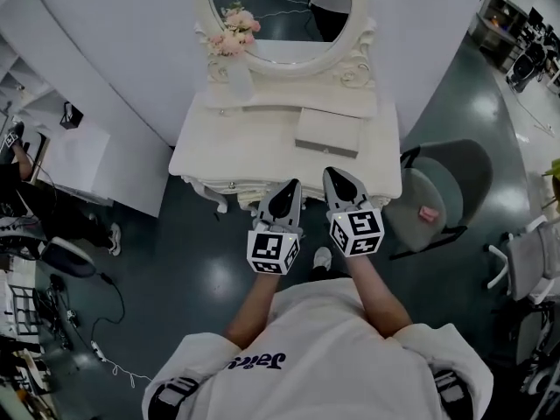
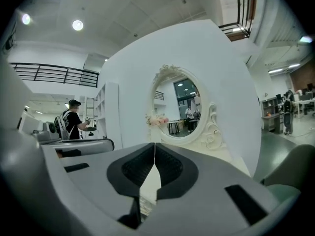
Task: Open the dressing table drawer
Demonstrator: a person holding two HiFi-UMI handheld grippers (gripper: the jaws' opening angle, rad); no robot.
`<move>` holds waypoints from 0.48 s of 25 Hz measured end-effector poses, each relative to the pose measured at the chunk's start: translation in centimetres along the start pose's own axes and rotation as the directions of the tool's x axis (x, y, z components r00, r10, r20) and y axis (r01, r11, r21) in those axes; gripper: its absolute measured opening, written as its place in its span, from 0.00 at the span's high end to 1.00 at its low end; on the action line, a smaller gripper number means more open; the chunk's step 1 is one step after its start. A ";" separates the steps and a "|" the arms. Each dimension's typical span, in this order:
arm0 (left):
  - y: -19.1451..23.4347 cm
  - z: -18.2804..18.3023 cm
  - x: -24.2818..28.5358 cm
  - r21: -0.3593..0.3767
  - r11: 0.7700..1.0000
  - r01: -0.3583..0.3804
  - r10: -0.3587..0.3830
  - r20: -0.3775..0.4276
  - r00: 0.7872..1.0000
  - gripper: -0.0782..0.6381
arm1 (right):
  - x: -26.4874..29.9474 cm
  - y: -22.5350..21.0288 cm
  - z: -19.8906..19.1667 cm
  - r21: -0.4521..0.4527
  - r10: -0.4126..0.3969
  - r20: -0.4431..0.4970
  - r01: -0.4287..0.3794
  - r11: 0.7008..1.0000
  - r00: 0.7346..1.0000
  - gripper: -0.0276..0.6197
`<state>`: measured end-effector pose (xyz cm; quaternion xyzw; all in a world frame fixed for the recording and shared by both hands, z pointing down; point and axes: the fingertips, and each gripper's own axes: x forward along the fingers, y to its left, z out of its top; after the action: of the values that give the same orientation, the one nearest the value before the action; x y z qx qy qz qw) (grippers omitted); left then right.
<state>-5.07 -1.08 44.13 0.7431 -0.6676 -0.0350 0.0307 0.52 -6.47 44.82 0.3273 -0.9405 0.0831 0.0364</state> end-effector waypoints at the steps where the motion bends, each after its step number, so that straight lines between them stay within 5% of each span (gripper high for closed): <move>1: 0.5 0.1 1.3 0.001 1.000 0.000 0.000 0.001 1.000 0.87 | 1.0 -1.0 0.2 0.008 -0.007 -0.003 0.007 1.000 1.000 0.94; 12: 4.7 -1.3 11.5 -0.019 0.998 0.053 -0.053 -0.022 0.998 0.87 | 8.9 -7.8 -1.9 0.066 -0.082 -0.099 0.089 0.994 0.992 0.94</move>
<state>-8.33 -13.04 45.69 0.7606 -0.6469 -0.0333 0.0441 -1.62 -17.57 48.85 0.3641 -0.9192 0.1303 0.0738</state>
